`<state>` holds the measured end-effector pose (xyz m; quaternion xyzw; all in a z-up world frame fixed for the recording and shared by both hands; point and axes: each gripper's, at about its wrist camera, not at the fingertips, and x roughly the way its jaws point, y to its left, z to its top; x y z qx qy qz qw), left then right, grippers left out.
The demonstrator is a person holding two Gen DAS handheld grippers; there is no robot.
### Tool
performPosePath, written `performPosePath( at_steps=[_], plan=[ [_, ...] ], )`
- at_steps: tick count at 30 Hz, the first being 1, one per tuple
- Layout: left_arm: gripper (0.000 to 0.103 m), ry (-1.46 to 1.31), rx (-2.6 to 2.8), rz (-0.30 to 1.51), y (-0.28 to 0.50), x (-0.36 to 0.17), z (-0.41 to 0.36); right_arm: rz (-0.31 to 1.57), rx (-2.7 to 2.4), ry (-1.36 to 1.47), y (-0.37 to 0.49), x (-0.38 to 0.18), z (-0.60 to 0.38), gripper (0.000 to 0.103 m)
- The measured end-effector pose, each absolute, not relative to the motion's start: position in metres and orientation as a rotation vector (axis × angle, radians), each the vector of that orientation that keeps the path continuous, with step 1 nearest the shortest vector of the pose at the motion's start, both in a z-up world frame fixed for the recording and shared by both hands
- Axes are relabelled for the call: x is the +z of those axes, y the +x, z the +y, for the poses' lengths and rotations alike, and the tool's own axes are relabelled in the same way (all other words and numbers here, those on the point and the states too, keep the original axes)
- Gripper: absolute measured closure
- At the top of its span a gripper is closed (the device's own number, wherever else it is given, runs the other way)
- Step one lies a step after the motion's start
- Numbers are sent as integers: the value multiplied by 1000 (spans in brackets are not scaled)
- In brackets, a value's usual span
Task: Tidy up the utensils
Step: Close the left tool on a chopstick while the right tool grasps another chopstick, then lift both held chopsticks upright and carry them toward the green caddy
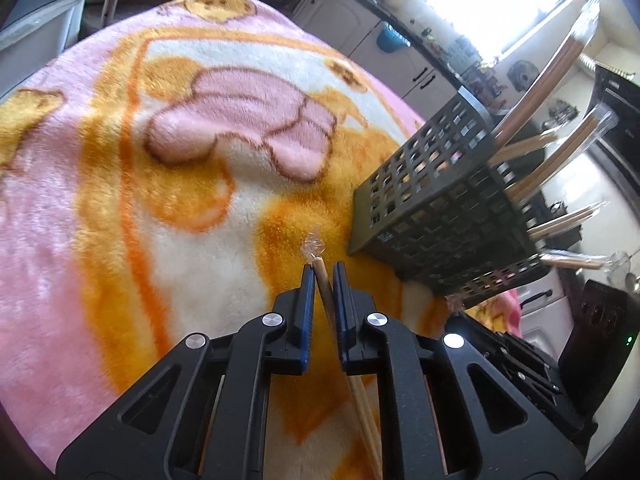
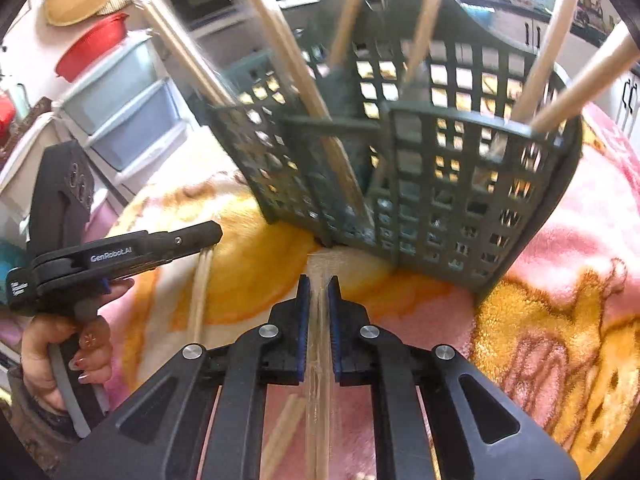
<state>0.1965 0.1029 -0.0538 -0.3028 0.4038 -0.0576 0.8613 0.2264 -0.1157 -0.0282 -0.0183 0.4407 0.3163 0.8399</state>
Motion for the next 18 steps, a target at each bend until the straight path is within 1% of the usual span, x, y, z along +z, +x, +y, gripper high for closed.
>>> performPosePath(
  at_steps=[12, 18],
  plan=[
    [99, -603, -164, 688, 162, 9, 105, 782, 758, -22, 189, 28, -125, 94],
    [100, -578, -202, 623, 152, 34, 96, 664, 787, 8, 173, 65, -137, 98]
  ],
)
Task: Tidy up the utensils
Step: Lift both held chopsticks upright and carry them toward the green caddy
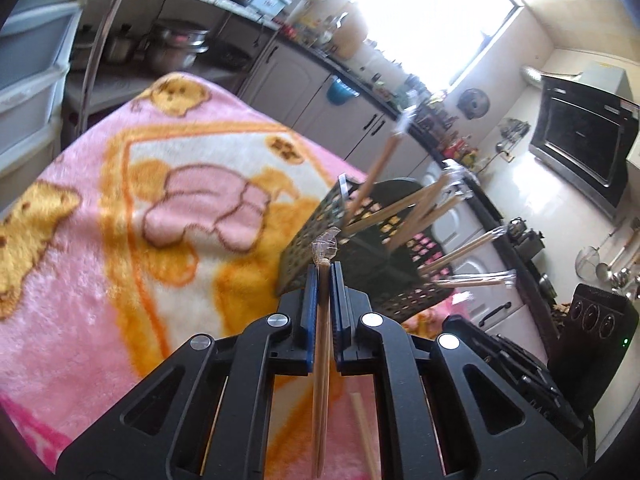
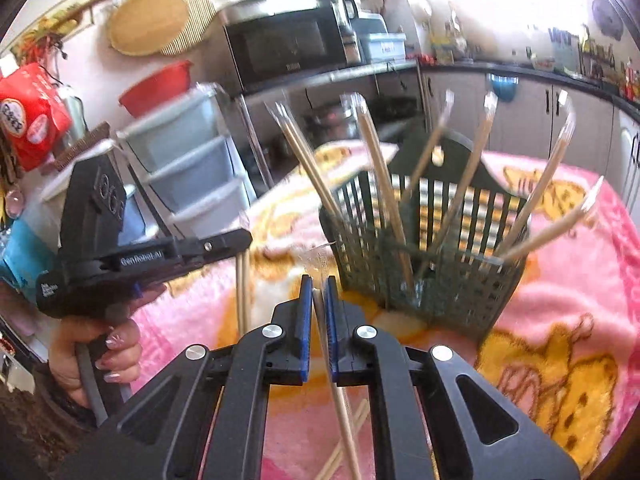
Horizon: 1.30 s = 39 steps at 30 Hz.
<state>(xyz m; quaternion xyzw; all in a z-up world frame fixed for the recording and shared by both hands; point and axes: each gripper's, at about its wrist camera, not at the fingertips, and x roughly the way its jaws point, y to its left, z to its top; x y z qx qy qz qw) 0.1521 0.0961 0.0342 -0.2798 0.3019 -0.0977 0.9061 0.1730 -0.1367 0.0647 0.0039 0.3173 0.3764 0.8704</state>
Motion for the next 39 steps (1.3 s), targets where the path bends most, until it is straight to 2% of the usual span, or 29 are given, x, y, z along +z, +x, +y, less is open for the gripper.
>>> performPosePath(
  at_steps=[14, 39],
  plan=[
    [100, -545, -273, 524, 137, 72, 75, 496, 742, 71, 148, 105, -173, 98],
    [100, -488, -322, 378, 150, 127, 37, 378, 650, 140, 137, 135, -215, 98]
  ],
)
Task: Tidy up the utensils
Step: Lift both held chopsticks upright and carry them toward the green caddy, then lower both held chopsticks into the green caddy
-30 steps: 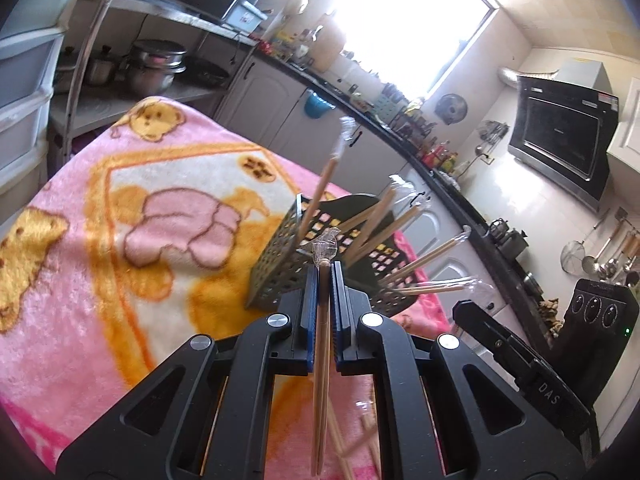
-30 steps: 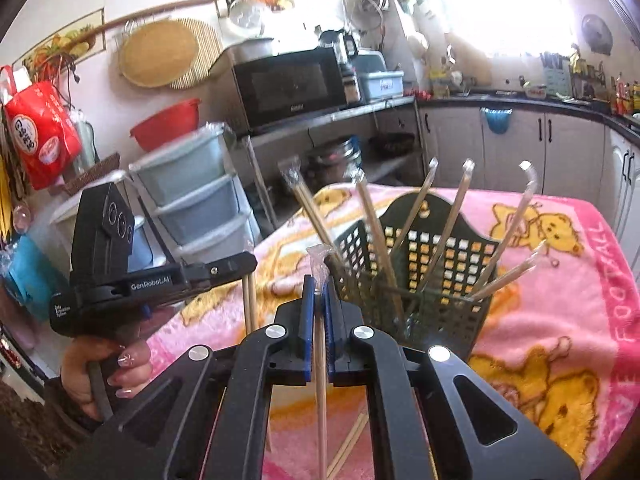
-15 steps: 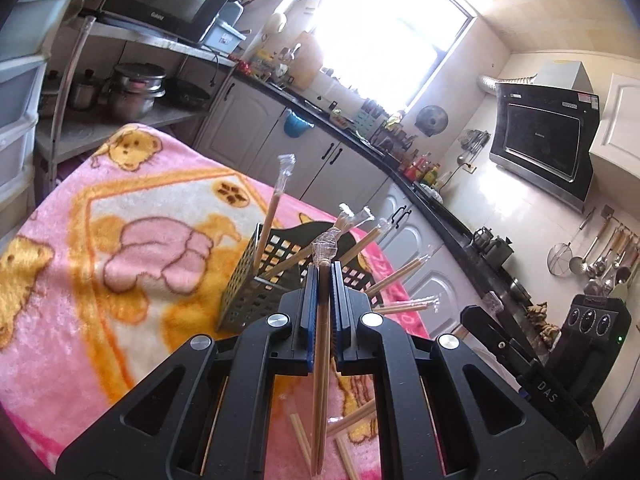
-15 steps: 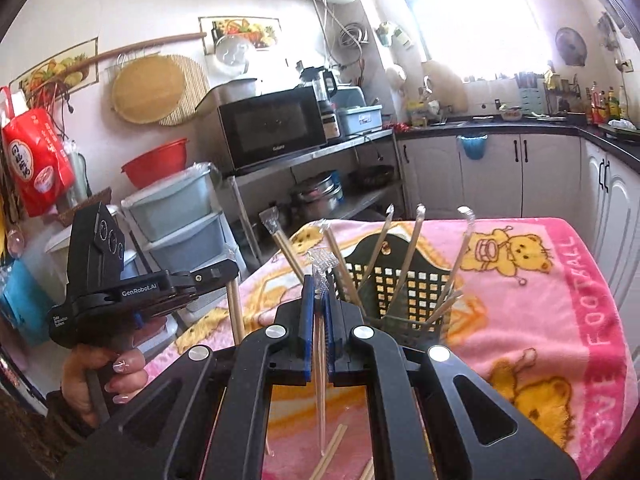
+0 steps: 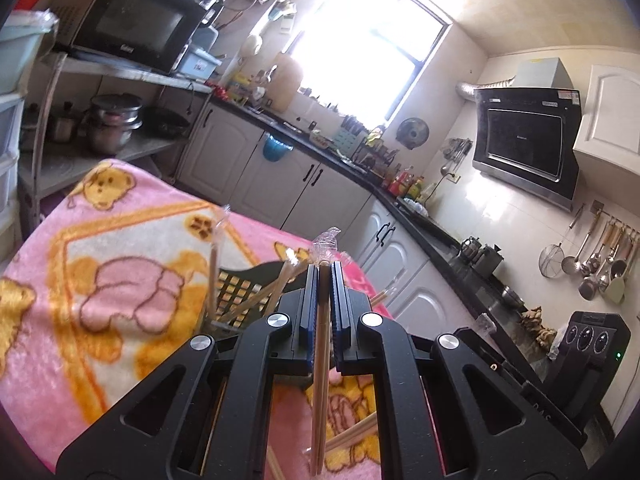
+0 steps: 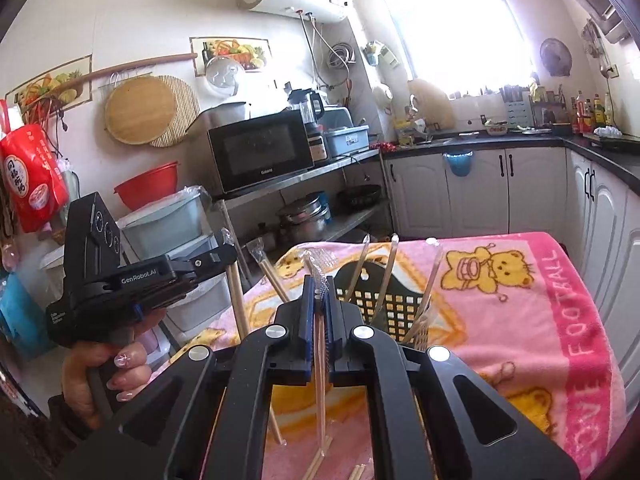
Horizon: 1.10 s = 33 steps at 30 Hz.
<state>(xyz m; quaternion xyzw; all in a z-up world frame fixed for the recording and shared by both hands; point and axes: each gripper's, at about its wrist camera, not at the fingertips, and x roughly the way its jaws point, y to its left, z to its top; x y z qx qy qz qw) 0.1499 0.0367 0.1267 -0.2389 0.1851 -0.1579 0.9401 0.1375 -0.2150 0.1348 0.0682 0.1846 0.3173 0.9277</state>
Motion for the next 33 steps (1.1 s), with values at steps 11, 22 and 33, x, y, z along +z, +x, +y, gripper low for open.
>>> performPosePath(
  at_steps=[11, 22, 33],
  plan=[
    [99, -431, -313, 297, 164, 158, 22, 283, 619, 135, 136, 161, -221, 98],
    [99, -391, -315, 202, 173, 195, 18, 180, 589, 147, 145, 188, -227, 98],
    [99, -343, -287, 145, 190, 215, 7, 70, 550, 114, 158, 215, -222, 98]
  ],
)
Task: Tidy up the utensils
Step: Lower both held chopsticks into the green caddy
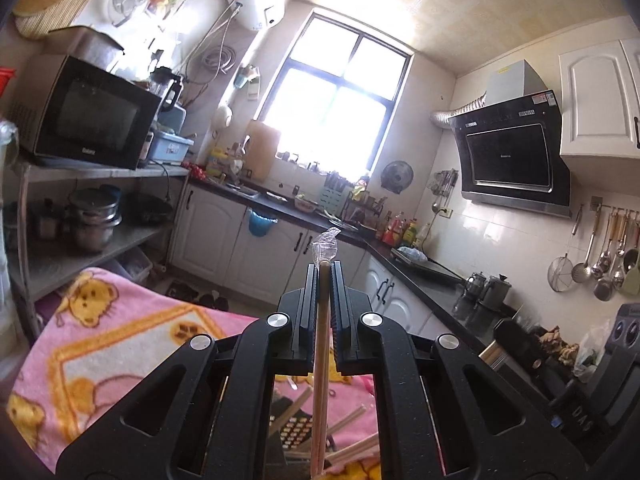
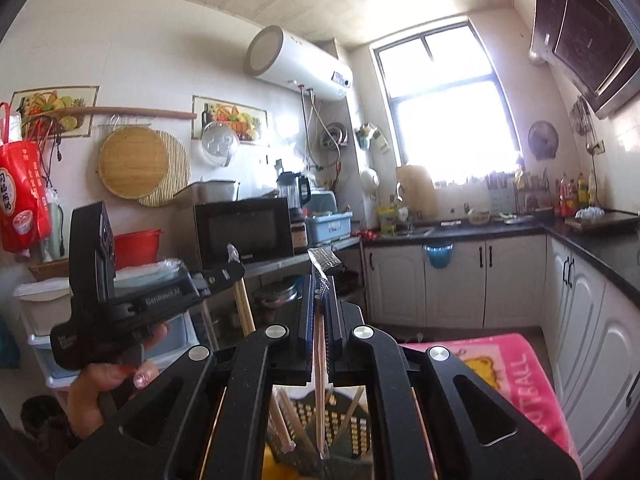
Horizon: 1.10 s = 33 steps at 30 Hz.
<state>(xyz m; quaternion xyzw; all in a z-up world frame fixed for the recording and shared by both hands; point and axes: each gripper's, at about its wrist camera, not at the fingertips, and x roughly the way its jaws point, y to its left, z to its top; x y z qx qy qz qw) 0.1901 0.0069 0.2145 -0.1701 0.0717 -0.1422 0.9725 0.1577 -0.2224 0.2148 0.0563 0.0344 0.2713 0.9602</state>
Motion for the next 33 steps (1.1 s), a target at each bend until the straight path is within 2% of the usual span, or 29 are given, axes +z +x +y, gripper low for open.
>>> performPosePath(
  at_steps=[10, 33],
  plan=[
    [99, -322, -228, 134, 209, 197, 0, 38, 537, 137, 183, 218, -225, 98],
    [99, -240, -178, 116, 227, 139, -18, 119, 492, 120, 221, 165, -207, 98]
  ],
)
